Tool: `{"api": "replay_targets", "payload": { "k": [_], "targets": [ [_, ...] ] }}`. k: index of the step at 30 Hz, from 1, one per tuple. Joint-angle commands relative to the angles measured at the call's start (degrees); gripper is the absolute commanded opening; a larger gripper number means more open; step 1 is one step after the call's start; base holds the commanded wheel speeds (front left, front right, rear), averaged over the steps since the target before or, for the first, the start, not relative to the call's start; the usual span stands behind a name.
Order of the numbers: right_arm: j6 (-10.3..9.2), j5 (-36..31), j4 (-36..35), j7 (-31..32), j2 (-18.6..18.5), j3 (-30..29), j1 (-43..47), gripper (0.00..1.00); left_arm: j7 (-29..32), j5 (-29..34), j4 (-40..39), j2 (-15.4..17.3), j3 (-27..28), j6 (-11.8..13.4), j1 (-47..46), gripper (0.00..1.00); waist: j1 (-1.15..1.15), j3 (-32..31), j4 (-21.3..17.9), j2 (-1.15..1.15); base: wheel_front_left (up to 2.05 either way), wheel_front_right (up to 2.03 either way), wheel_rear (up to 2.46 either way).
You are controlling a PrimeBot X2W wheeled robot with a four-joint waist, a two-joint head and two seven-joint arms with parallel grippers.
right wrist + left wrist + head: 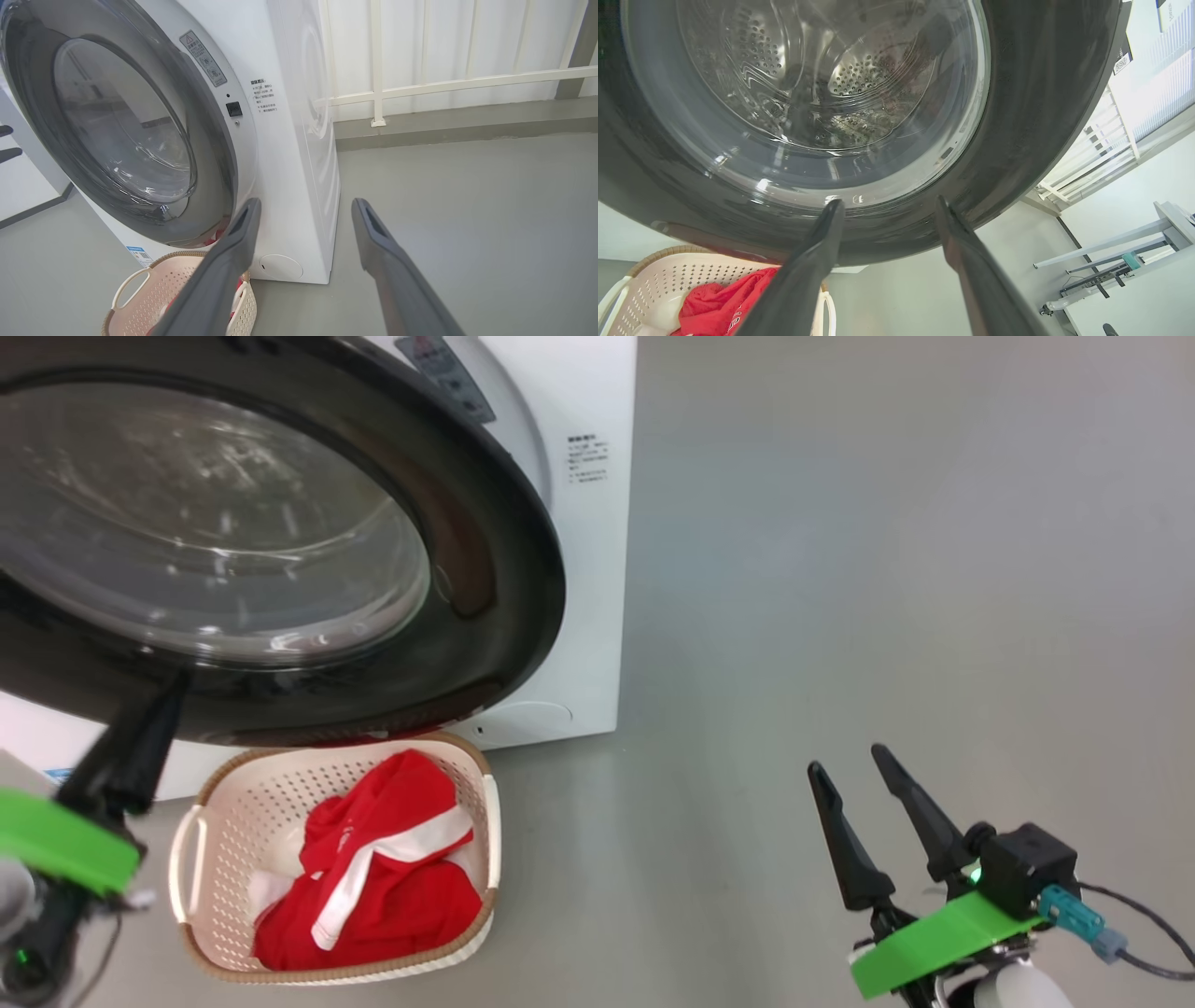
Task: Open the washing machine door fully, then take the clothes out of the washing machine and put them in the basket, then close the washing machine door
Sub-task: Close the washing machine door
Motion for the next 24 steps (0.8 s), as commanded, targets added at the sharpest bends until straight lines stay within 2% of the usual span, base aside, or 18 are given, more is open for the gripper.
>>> {"api": "replay_targets", "payload": {
  "k": [1, 10, 19, 24],
  "targets": [
    [0.09, 0.4, -1.1, -0.3, -0.2, 1.2, 0.7, 1.00, -2.1, 0.3, -0.9, 2.9, 2.1, -0.2, 0.3, 1.00, 0.00, -1.0, 0.9, 0.00, 0.00, 0.00, 0.00],
    [0.09, 1.1, -0.8, -0.3, -1.4, 1.2, 2.0, 1.00, -10.9, -1.4, -0.5, 2.0, 0.4, -0.2, 9.1, 1.00, 0.00, -2.4, 1.5, 0.00, 0.00, 0.00, 0.00],
    [0.09, 1.3, -0.6, -0.3, -2.4, 0.5, 3.8, 1.00, -14.8, -0.4, 1.2, 1.0, 0.2, -0.2, 15.9, 1.00, 0.00, -3.4, 0.3, 0.00, 0.00, 0.00, 0.00],
    [0.09, 1.4, -0.7, -0.3, -2.9, -0.3, 4.9, 1.00, -15.5, 2.5, 3.0, -0.2, 1.0, -0.2, 19.6, 1.00, 0.00, -4.0, -0.9, 0.00, 0.00, 0.00, 0.00]
  ]
}}
